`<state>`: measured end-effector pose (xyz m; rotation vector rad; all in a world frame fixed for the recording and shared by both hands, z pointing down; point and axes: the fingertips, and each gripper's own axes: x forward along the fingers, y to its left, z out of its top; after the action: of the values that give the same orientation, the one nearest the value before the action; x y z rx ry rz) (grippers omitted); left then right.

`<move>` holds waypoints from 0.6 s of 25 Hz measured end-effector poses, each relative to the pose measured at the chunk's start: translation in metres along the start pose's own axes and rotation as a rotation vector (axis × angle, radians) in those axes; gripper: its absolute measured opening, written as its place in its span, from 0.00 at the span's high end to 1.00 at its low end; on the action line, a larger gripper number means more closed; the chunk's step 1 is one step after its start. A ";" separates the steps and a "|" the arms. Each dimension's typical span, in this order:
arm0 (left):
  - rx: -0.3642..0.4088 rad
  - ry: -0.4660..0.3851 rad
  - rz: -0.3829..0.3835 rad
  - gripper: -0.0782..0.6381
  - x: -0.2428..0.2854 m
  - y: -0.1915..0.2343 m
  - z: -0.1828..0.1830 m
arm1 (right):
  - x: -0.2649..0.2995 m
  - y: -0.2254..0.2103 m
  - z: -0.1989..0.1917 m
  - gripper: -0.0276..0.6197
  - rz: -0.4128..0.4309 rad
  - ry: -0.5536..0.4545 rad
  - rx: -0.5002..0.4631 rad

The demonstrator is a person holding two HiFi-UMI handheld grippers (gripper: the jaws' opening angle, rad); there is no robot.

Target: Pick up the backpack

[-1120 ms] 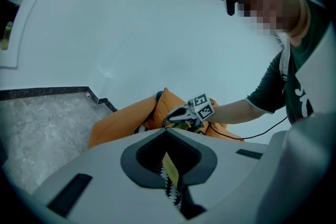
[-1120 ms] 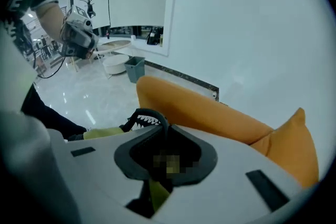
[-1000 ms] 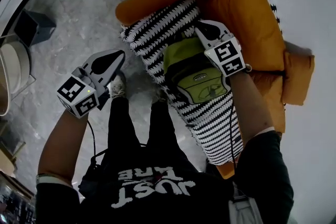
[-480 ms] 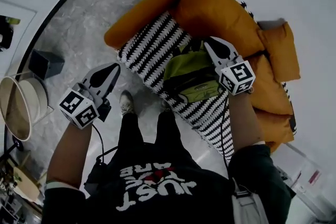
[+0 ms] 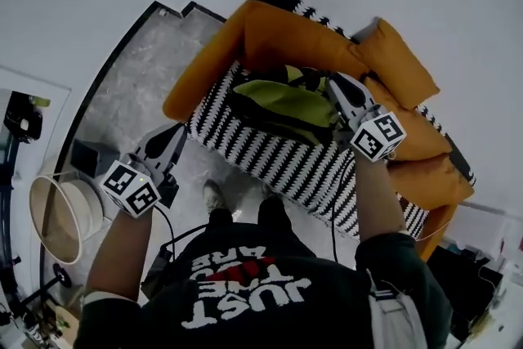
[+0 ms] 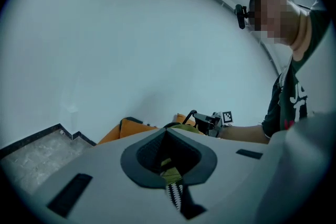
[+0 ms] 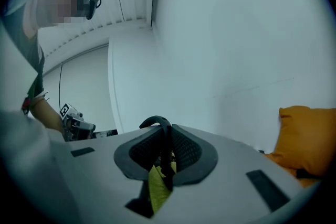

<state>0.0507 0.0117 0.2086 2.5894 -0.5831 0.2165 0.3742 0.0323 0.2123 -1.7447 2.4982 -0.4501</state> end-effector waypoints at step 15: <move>0.221 -0.223 -0.079 0.89 0.002 -0.047 0.188 | 0.034 0.059 0.266 0.86 -0.066 -0.143 -0.255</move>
<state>0.0820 -0.0415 0.0250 2.8682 -0.5596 -0.0370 0.3653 -0.0342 -0.0537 -1.8743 2.4928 -0.0068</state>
